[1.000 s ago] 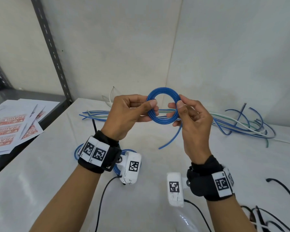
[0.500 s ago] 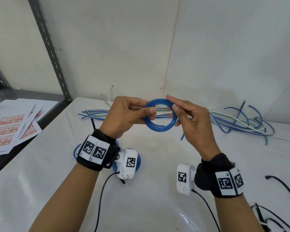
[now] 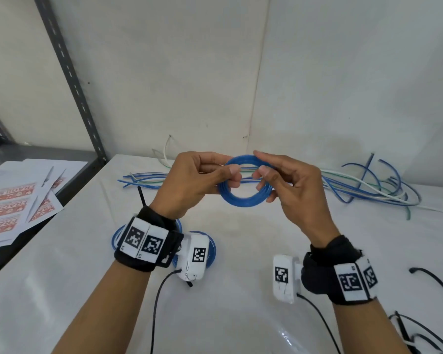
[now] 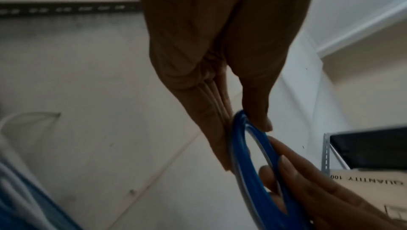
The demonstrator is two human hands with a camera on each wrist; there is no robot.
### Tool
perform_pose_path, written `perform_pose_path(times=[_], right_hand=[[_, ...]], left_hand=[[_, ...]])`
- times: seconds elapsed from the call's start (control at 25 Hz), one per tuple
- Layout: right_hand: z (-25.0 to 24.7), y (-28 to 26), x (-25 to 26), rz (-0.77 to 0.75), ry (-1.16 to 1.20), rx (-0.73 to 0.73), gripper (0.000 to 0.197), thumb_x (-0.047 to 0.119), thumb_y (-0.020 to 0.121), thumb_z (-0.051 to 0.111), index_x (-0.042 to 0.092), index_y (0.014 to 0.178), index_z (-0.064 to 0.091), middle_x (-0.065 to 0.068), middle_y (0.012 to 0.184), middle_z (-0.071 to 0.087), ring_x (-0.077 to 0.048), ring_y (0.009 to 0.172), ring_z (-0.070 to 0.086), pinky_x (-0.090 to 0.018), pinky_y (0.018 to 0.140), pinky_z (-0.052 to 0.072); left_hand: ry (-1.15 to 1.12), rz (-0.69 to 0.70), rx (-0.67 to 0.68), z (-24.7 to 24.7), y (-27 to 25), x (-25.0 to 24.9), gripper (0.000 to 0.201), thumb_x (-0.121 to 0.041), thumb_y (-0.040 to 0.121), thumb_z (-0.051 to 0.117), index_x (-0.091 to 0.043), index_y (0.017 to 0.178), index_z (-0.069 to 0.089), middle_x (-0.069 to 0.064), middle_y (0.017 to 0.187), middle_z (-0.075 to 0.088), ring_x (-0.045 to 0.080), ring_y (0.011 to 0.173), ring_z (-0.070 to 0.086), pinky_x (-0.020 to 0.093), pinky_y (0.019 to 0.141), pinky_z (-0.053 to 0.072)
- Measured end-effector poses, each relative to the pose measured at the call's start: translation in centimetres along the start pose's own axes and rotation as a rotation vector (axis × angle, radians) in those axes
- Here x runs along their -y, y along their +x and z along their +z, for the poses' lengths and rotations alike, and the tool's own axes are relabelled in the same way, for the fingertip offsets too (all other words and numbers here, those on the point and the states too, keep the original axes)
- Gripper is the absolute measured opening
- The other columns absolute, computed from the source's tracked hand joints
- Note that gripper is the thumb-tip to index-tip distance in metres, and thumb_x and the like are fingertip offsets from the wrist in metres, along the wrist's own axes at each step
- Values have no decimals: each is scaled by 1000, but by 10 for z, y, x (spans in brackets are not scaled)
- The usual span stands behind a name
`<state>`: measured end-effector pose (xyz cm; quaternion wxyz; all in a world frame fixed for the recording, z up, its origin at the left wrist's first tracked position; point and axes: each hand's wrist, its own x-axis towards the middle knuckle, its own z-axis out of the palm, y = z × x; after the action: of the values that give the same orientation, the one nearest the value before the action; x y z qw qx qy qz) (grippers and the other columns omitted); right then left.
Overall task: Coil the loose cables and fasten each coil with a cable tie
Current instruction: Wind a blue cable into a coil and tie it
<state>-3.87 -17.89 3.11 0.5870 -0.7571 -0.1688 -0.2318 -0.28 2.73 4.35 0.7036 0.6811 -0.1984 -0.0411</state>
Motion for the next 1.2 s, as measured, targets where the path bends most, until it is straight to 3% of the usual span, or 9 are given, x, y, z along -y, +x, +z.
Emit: perform_pose_path(times=[0.16, 0.28, 0.48, 0.64, 0.8, 1.0, 1.12, 1.2], right_hand=[[-13, 0, 0, 19, -124, 139, 29, 9, 102, 58, 23, 124, 71, -1, 92, 75, -24, 72, 68, -31, 55, 55], [-9, 0, 5, 10, -86, 64, 29, 13, 106, 51, 19, 132, 64, 0, 94, 76, -17, 74, 72, -29, 55, 55], [4, -2, 6, 42, 95, -197, 9, 13, 103, 58, 5, 107, 59, -3, 97, 79, -22, 80, 76, -30, 54, 56], [13, -3, 6, 68, 161, -225, 13, 13, 105, 53, 5, 114, 58, -3, 105, 78, -22, 88, 77, -30, 61, 59], [20, -5, 6, 65, 219, -312, 11, 13, 101, 60, 6, 107, 55, -6, 105, 78, -23, 89, 77, -30, 63, 59], [20, -6, 3, 101, 282, -264, 25, 6, 100, 60, 8, 125, 54, -7, 112, 76, -27, 95, 76, -38, 82, 62], [18, -6, 1, 101, 280, -303, 21, 7, 102, 58, 1, 120, 50, -10, 112, 76, -27, 93, 76, -43, 79, 63], [17, -6, 2, 113, 278, -311, 17, 10, 102, 58, 1, 115, 53, -12, 109, 76, -27, 92, 77, -41, 75, 63]], left_hand=[[130, -25, 87, -2, -1, 1, 18, -12, 89, 73, 2, 101, 75, 20, 87, 76, 28, 81, 74, 40, 79, 63], [74, 6, 13, 2, -2, -1, 18, -12, 90, 73, 4, 100, 74, 21, 87, 76, 26, 79, 74, 36, 75, 63], [-103, 40, -137, 4, 0, -4, 13, -9, 90, 71, -1, 99, 74, 17, 85, 76, 23, 76, 75, 33, 69, 62], [-198, 76, -194, 8, -1, -5, 14, -6, 91, 69, 2, 103, 72, 13, 84, 77, 23, 75, 76, 29, 64, 61], [-247, 87, -227, 15, 0, -4, 12, -5, 91, 69, -1, 102, 73, 12, 84, 77, 22, 75, 76, 28, 64, 60], [-315, 20, -221, 24, 1, 2, 17, -13, 93, 69, -2, 106, 72, 9, 88, 77, 19, 79, 75, 30, 70, 62], [-345, -9, -192, 28, 2, 6, 23, -16, 92, 69, 0, 110, 71, 11, 92, 76, 22, 84, 74, 37, 82, 63], [-370, -12, -201, 27, 2, 4, 21, -13, 93, 67, 1, 108, 70, 12, 90, 76, 21, 80, 75, 31, 73, 63]])
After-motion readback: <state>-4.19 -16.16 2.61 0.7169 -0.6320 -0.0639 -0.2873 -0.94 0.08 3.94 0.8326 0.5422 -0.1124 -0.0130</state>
